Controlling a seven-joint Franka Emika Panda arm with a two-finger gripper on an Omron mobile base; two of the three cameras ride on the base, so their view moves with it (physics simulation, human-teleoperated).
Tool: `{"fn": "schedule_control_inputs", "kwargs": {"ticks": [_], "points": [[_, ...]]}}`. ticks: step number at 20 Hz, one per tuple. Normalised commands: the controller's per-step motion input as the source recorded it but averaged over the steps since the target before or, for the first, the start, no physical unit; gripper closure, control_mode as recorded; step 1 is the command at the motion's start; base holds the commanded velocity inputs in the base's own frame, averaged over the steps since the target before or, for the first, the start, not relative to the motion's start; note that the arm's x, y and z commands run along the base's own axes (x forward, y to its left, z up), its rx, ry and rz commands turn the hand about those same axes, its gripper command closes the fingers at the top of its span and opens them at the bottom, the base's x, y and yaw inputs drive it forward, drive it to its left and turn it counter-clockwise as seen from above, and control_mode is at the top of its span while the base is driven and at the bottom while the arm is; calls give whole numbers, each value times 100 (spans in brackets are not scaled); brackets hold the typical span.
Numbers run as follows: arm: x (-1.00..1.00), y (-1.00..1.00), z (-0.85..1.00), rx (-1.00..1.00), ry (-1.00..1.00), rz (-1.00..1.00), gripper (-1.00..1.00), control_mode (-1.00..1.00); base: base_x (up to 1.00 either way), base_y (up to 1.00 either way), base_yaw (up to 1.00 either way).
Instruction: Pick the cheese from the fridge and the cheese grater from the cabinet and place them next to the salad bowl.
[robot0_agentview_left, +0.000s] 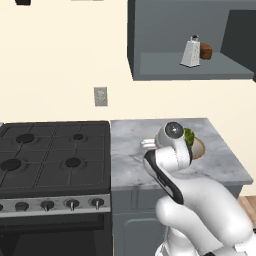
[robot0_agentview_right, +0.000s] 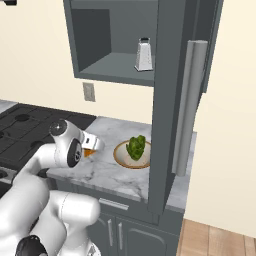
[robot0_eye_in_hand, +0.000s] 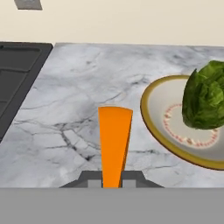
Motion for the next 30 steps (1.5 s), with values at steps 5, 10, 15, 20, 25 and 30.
{"fn": "schedule_control_inputs", "kwargs": {"ticks": [5,10,15,20,25,30], "points": [[0,-1,-69,0,-5,-7,100,-100,0,0,0],[0,-14,-73,0,-19,-6,100,-100,0,0,0],[4,-19,-84,0,-9,-11,100,-100,0,0,0],[6,-13,-82,2,0,-17,100,-100,0,0,0],[1,-2,-74,1,-1,-19,100,-100,0,0,0],[0,0,-59,0,-10,-17,100,-100,0,0,0]]}}
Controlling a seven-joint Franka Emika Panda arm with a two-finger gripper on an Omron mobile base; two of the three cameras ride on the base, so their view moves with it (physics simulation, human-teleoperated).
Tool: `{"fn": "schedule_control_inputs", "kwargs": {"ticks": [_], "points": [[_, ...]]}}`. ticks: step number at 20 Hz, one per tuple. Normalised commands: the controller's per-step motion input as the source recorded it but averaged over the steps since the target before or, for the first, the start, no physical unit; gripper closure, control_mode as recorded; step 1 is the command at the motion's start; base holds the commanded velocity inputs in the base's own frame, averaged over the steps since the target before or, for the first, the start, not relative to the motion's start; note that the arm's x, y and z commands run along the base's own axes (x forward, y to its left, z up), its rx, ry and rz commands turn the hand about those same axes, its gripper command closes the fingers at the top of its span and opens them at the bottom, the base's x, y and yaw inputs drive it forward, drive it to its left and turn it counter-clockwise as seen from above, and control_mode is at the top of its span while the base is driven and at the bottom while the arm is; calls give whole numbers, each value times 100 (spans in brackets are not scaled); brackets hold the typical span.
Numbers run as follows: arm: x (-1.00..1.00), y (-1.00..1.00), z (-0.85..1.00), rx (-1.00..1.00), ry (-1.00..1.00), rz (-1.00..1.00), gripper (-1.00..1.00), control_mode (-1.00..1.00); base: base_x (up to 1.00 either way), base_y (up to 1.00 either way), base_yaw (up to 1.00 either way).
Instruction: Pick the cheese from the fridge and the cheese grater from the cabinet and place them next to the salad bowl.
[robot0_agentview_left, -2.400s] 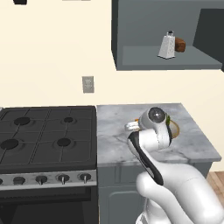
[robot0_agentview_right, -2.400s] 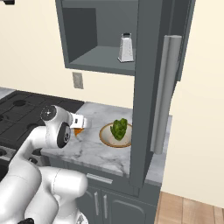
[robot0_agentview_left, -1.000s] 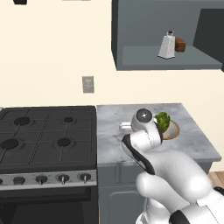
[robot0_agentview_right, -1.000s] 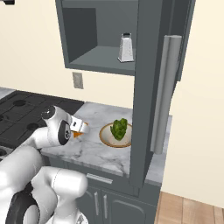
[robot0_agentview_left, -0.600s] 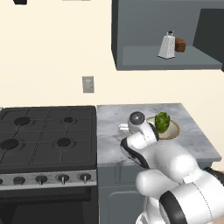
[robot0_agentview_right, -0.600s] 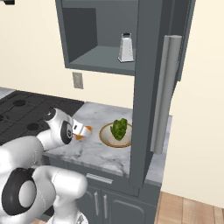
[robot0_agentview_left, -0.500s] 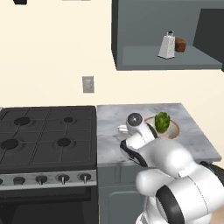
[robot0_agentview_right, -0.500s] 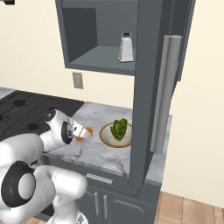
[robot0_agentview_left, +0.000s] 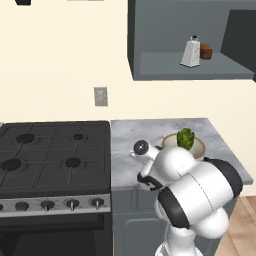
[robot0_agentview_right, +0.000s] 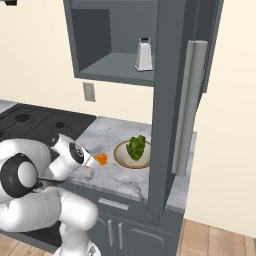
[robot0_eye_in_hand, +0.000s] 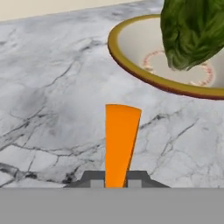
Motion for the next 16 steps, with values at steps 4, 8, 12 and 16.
{"fn": "schedule_control_inputs", "kwargs": {"ticks": [4,8,12,16], "points": [[0,-1,-33,0,-16,-13,100,-100,0,0,0],[0,-6,-25,0,-10,-15,100,-100,0,0,0],[0,0,0,0,-8,-9,-100,-100,0,0,0],[0,-1,0,0,-1,-6,-100,-100,0,0,0]]}}
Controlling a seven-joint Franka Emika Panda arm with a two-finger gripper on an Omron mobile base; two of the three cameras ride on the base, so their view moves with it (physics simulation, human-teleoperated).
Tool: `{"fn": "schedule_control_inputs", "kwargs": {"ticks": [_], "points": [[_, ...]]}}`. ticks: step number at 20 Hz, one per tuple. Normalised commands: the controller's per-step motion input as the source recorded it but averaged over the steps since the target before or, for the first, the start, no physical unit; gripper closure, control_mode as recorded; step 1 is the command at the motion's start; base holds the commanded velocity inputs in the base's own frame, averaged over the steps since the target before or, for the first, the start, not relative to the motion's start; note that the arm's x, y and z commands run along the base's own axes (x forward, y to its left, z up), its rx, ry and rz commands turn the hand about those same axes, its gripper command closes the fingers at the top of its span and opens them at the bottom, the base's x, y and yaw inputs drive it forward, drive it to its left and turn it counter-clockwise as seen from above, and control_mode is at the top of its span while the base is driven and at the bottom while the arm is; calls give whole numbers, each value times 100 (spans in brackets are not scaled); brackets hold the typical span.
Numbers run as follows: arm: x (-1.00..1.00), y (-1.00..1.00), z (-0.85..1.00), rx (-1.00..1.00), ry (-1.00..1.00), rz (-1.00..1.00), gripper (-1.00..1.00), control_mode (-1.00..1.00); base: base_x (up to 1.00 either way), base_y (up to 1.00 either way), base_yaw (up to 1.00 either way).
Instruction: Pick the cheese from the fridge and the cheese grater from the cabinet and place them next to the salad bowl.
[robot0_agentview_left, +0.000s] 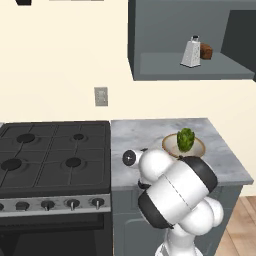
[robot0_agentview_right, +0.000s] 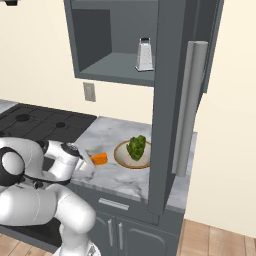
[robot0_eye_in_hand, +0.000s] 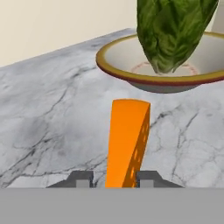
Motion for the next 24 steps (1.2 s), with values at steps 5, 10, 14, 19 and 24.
{"fn": "schedule_control_inputs", "kwargs": {"ticks": [5,10,14,19,24], "points": [[0,0,12,0,4,-5,-100,-100,0,0,0],[-2,0,21,1,7,-5,-100,-100,0,0,0],[0,0,45,7,15,-12,-100,-100,0,0,0],[0,-7,65,12,22,-13,-100,-100,0,0,0],[-10,-30,57,16,25,-3,-100,-100,0,0,0]]}}
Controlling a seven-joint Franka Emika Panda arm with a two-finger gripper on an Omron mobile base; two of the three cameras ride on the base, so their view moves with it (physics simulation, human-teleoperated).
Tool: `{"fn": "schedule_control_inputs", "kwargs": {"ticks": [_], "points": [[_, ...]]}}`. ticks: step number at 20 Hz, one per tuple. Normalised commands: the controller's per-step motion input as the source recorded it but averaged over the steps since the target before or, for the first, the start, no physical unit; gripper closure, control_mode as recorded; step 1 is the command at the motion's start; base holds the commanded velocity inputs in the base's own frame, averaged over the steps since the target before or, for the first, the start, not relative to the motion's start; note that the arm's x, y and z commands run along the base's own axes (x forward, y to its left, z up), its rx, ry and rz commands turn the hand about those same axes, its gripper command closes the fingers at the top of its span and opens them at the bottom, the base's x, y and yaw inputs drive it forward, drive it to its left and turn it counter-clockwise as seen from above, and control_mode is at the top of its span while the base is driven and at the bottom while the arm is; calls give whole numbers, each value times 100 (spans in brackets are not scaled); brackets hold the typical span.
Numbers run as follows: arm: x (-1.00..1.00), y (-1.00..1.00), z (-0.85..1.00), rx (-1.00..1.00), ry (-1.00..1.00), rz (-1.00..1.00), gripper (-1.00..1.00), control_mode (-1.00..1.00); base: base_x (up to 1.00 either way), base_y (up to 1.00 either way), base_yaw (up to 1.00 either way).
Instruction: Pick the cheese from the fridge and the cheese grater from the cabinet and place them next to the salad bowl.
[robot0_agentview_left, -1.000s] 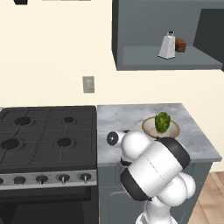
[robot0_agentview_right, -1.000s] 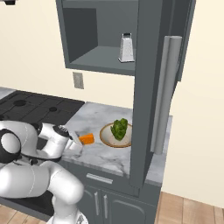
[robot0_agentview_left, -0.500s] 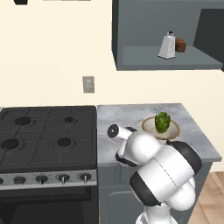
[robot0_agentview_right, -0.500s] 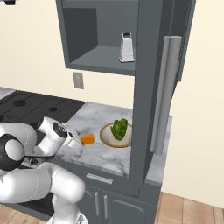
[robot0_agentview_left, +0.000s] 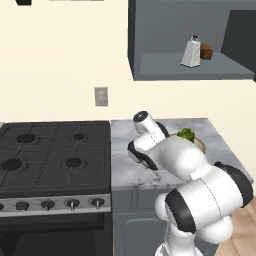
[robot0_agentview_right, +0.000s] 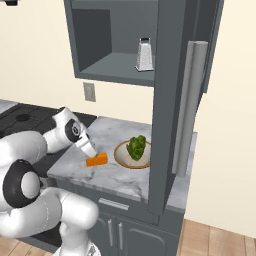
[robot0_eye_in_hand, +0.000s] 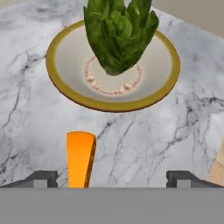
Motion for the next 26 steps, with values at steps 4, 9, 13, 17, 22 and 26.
{"fn": "schedule_control_inputs", "kwargs": {"ticks": [4,9,13,17,22,26], "points": [[-53,-56,14,23,5,19,-100,-100,0,0,0],[-43,-47,39,21,-3,34,-100,-100,0,0,0],[-58,-35,84,0,-14,34,-100,-100,0,0,0],[-37,-19,100,0,0,27,-100,-100,0,0,0],[-22,-5,52,-4,-19,33,-100,-100,0,0,0],[-16,-19,67,-8,-28,30,-100,-100,0,0,0]]}}
